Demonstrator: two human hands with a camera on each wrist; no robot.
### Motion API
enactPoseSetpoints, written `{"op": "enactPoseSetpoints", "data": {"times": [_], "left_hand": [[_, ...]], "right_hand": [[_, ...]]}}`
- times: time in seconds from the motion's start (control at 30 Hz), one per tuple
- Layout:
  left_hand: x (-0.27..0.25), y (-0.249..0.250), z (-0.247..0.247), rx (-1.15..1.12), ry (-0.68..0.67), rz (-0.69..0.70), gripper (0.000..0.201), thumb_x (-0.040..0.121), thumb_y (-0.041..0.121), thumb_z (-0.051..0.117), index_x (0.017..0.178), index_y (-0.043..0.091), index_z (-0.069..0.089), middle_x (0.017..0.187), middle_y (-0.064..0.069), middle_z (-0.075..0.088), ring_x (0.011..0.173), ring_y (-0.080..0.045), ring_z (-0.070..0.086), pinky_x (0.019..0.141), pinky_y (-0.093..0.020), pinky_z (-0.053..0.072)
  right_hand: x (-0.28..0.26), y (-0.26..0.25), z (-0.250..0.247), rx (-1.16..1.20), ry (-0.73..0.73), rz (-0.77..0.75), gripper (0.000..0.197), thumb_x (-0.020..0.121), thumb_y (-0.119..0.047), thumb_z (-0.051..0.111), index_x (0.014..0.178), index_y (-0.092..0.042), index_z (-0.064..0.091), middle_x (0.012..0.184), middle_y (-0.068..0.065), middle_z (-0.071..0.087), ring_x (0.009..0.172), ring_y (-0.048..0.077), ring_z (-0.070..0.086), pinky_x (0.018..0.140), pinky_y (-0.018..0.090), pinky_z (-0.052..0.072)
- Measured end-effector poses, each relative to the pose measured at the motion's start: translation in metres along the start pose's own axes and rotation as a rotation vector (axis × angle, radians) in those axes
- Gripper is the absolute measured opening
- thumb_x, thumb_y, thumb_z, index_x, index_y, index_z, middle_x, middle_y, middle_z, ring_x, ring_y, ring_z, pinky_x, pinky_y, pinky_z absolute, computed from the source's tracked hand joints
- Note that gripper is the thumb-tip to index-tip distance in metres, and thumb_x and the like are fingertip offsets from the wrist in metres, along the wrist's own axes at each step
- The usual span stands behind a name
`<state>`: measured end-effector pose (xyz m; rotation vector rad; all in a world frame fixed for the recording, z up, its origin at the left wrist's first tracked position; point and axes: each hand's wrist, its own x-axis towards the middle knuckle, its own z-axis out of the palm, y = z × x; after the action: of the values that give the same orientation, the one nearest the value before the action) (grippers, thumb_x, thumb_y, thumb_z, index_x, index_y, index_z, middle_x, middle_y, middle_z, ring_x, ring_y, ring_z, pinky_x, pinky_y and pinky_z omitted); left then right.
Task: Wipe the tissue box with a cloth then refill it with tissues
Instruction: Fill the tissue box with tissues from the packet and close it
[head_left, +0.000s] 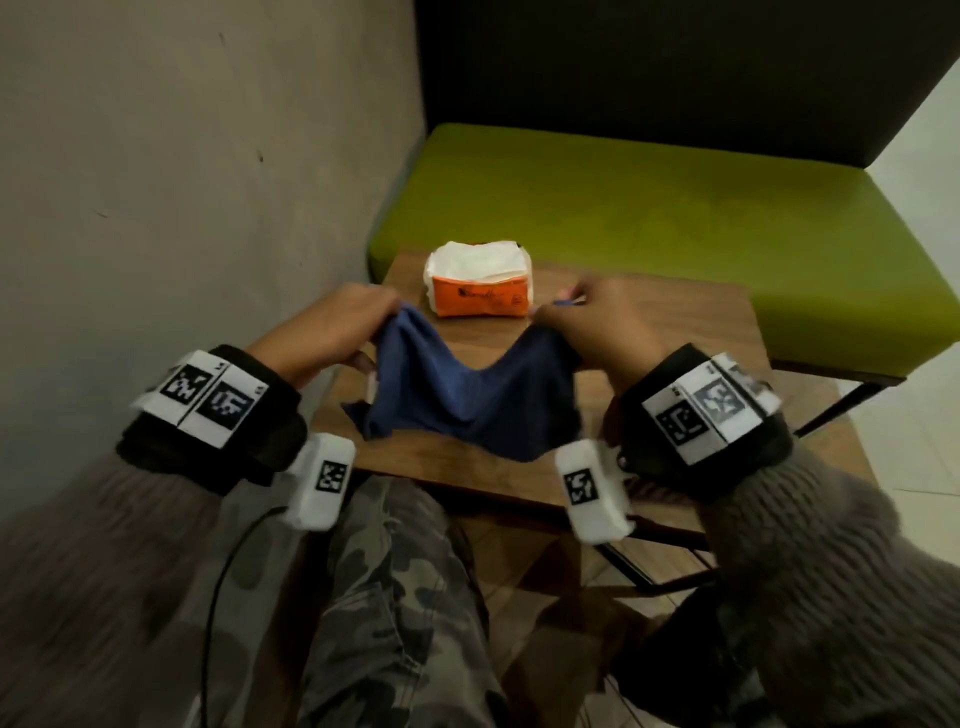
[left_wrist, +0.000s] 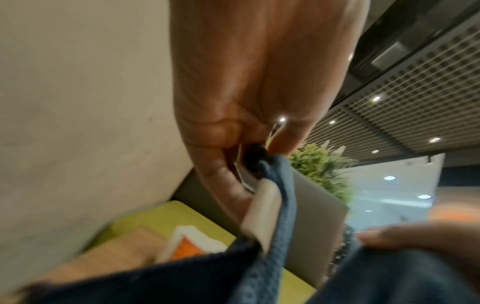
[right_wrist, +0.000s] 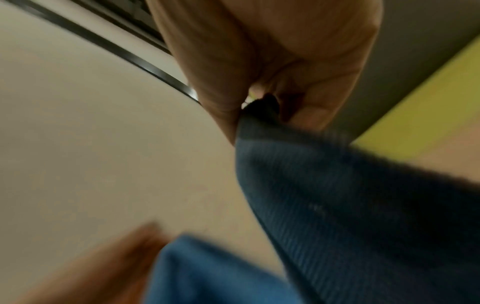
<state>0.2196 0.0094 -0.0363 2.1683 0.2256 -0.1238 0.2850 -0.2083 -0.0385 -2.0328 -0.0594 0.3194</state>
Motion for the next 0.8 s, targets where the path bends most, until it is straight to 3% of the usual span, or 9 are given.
{"op": "enactPoseSetpoints", "data": {"times": [0.1,0.23,0.33,0.4,0.47,0.53,0.67,0.73,0.8], "left_hand": [[-0.015,0.031,0.021,-0.042,-0.081,0.063,0.018,0.096,0.029,0.046,0.087,0.016,0.055,0.081,-0.001,0.054,0.075,-0.013,0.055,0.049,-0.018,0.049],[-0.022,0.036,0.030,0.315,-0.194,0.274,0.078,0.060,0.075,0.065,0.113,0.020,0.048,0.104,0.003,0.061,0.095,-0.013,0.060,0.077,-0.031,0.052],[-0.022,0.031,0.020,0.272,-0.162,0.413,0.046,0.075,0.050,0.070,0.102,0.019,0.050,0.093,0.007,0.057,0.087,-0.011,0.058,0.070,-0.024,0.045],[-0.022,0.028,0.011,0.190,-0.175,0.475,0.027,0.084,0.036,0.065,0.096,0.015,0.053,0.086,0.006,0.057,0.078,-0.007,0.056,0.066,-0.022,0.043],[-0.022,0.025,0.001,0.100,-0.219,0.486,0.022,0.086,0.028,0.058,0.096,0.009,0.055,0.084,0.003,0.056,0.074,-0.004,0.054,0.065,-0.018,0.043],[-0.022,0.024,-0.006,0.021,-0.264,0.465,0.021,0.086,0.023,0.055,0.098,0.005,0.055,0.086,0.001,0.058,0.077,-0.004,0.055,0.069,-0.016,0.044],[-0.010,0.009,-0.022,0.009,-0.225,0.408,0.015,0.083,0.025,0.057,0.093,0.014,0.057,0.080,0.013,0.062,0.075,0.004,0.055,0.070,-0.012,0.044],[0.000,-0.008,-0.034,0.179,-0.130,0.344,0.014,0.076,0.029,0.058,0.088,0.022,0.061,0.080,0.007,0.065,0.078,-0.005,0.059,0.075,-0.024,0.048],[0.009,-0.020,-0.038,0.373,-0.026,0.290,0.012,0.077,0.011,0.062,0.086,0.019,0.064,0.082,-0.007,0.067,0.082,-0.022,0.065,0.076,-0.040,0.051]], "right_hand": [[-0.023,-0.008,0.019,0.209,-0.174,0.081,0.025,0.091,-0.007,0.061,0.078,-0.021,0.044,0.078,0.005,0.051,0.064,0.016,0.052,0.046,0.028,0.052],[-0.048,-0.023,0.020,0.312,-0.282,0.047,0.014,0.098,-0.005,0.043,0.104,-0.016,0.051,0.077,0.005,0.053,0.052,0.011,0.051,0.038,0.018,0.045],[-0.055,-0.027,0.010,0.377,-0.343,0.025,0.024,0.099,-0.008,0.032,0.112,-0.017,0.051,0.077,0.005,0.061,0.061,0.012,0.059,0.054,0.024,0.050],[-0.053,-0.014,0.002,0.241,-0.278,-0.158,0.024,0.089,-0.016,0.045,0.111,-0.023,0.053,0.089,0.002,0.065,0.070,0.003,0.060,0.066,0.024,0.046],[-0.045,0.008,-0.004,-0.148,-0.251,-0.379,0.049,0.071,-0.029,0.062,0.119,-0.033,0.050,0.112,-0.001,0.056,0.093,0.000,0.053,0.080,0.022,0.044],[-0.036,0.031,0.000,-0.533,-0.348,-0.423,0.064,0.070,-0.033,0.077,0.128,-0.030,0.051,0.125,0.005,0.049,0.114,0.017,0.047,0.096,0.033,0.042],[-0.018,0.054,0.015,-0.485,-0.236,-0.325,0.014,0.087,-0.024,0.070,0.091,-0.011,0.071,0.093,0.006,0.070,0.089,0.027,0.064,0.083,0.044,0.050],[-0.008,0.052,0.016,-0.484,-0.159,-0.313,0.011,0.088,-0.022,0.068,0.086,-0.011,0.071,0.088,0.007,0.072,0.085,0.027,0.065,0.077,0.039,0.051],[0.001,0.044,0.016,-0.508,-0.065,-0.351,0.009,0.089,-0.020,0.066,0.091,-0.012,0.069,0.092,0.008,0.071,0.088,0.028,0.064,0.071,0.033,0.047]]}}
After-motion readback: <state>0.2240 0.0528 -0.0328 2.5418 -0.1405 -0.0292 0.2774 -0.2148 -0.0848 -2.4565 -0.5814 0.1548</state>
